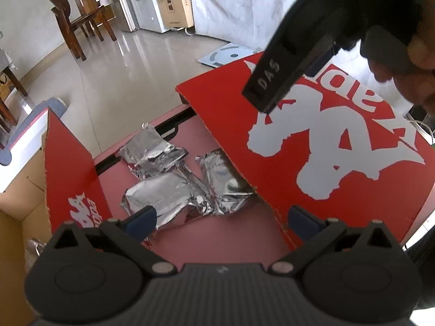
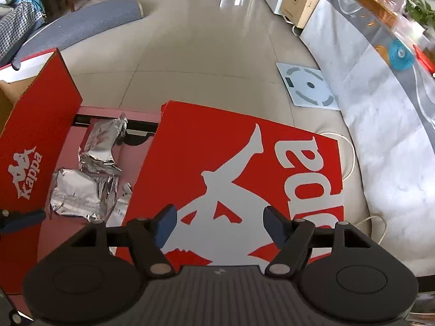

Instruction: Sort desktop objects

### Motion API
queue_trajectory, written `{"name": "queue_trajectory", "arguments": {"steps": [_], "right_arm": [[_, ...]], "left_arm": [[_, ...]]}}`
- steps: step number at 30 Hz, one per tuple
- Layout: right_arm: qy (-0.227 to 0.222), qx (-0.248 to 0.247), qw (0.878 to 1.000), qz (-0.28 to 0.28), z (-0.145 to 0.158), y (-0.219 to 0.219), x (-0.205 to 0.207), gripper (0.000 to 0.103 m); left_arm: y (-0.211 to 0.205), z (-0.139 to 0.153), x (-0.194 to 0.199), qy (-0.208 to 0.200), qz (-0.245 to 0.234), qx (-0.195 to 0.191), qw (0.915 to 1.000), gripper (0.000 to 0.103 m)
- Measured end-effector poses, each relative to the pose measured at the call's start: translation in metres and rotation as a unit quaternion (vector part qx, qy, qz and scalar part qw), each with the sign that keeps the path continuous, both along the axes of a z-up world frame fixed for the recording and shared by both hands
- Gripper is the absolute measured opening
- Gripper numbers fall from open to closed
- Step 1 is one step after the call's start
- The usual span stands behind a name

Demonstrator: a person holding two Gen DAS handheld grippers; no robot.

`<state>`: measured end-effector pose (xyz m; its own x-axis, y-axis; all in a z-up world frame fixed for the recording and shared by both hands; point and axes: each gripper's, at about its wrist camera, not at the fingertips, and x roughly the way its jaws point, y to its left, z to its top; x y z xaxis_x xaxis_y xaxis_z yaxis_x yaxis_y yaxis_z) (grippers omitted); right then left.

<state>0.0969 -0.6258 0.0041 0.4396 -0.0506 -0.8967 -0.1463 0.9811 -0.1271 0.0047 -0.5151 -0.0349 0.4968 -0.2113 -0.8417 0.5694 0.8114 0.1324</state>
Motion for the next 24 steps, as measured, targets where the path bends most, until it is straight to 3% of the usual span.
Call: {"name": "queue_trajectory", "arguments": {"steps": [9, 14, 24], "right_arm": [[0.001, -0.031, 0.999, 0.033, -0.011, 0.015, 0.014, 0.070], [-0.004, -0.023, 0.998, 0.060, -0.011, 0.025, 0.023, 0.070], [-0.011, -0.068, 0.993, 0.095, -0.026, 0.048, 0.039, 0.074]], "left_arm": [[0.000, -0.006, -0.003, 0.025, 0.007, -0.041, 0.9988, 0.103], [0.005, -0.007, -0.004, 0.032, 0.008, -0.056, 0.9979, 0.103], [0.005, -0.013, -0.002, 0.065, -0.002, -0.084, 0.9943, 0.103]]}}
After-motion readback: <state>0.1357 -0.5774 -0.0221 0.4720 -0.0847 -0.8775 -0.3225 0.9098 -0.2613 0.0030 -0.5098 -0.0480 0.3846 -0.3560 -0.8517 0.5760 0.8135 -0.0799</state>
